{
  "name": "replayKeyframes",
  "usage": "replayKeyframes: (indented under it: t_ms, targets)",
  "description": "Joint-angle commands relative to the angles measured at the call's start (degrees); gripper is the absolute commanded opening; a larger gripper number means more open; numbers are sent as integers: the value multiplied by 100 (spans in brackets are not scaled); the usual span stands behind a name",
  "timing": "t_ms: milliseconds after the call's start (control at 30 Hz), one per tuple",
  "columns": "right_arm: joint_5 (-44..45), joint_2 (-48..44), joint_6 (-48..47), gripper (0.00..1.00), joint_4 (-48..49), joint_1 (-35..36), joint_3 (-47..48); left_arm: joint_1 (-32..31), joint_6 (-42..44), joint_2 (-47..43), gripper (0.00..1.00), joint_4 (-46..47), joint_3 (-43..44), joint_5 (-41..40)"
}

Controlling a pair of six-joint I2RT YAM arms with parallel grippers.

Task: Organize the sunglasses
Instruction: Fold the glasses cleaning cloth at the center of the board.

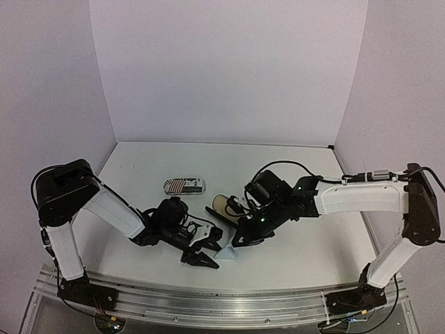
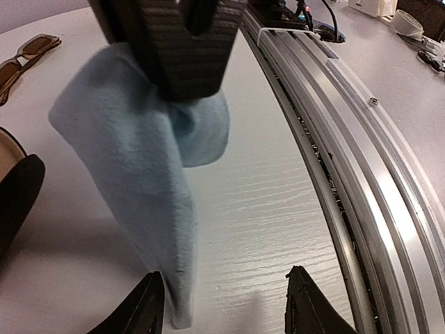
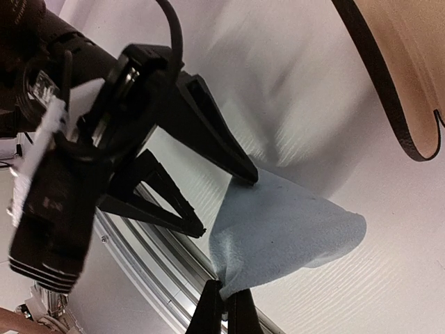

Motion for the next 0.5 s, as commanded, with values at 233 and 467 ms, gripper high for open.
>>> replayKeyframes:
  t_ms: [233,467]
  targets:
    - [-79,-44,18,0,-3,-43,235,-100,-657,143,0,1053,-93,-1020]
    - [-22,-151,49,0,-12,-77,137,31,-303,-93,0,-446,513,-1656]
